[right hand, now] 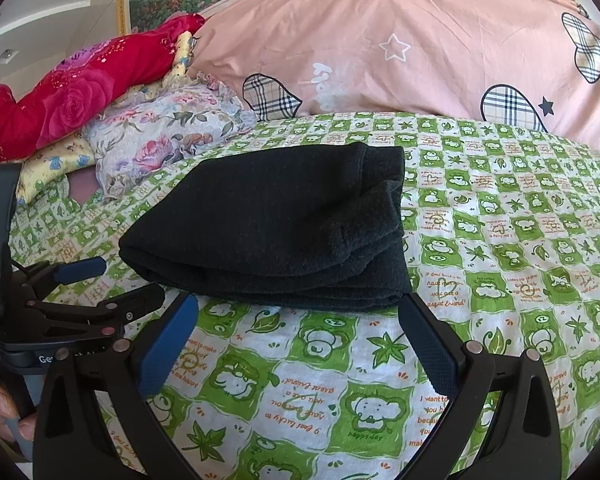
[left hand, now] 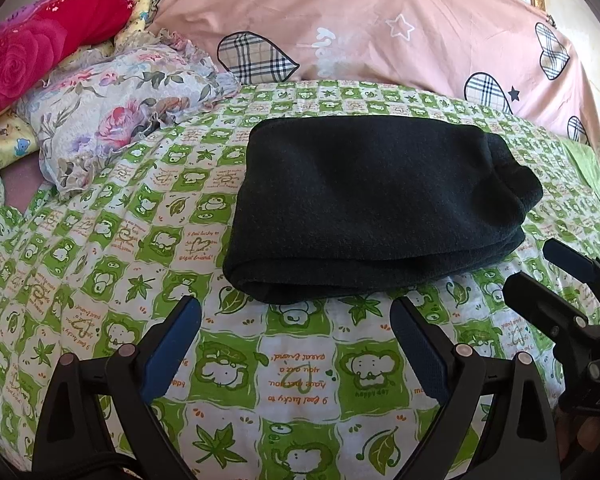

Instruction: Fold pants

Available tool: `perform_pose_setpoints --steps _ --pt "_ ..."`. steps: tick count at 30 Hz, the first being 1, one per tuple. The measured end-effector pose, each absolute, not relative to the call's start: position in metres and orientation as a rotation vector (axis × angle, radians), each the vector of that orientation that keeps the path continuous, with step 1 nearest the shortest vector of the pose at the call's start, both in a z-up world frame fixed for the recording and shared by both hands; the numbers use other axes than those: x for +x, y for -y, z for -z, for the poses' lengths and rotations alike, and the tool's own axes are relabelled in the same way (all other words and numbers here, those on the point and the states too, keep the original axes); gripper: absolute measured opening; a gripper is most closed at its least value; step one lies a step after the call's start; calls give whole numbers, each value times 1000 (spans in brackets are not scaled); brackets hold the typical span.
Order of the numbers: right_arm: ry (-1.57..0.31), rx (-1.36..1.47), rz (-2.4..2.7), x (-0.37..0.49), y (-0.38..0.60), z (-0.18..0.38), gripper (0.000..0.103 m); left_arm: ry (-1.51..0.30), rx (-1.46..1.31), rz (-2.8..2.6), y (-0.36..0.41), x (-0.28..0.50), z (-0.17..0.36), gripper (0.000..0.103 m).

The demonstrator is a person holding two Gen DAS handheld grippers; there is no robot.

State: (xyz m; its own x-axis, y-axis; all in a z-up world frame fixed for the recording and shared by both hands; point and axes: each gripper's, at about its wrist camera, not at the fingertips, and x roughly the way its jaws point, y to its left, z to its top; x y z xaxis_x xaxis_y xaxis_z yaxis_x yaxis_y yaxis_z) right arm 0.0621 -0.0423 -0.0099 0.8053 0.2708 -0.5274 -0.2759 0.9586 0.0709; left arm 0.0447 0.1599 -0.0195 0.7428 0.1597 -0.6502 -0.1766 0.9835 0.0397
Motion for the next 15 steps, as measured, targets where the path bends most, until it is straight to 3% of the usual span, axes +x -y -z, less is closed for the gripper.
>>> perform_pose_setpoints --steps 15 --pt "-544 55 -295 59 48 4 100 -716 -6 -184 -156 44 16 96"
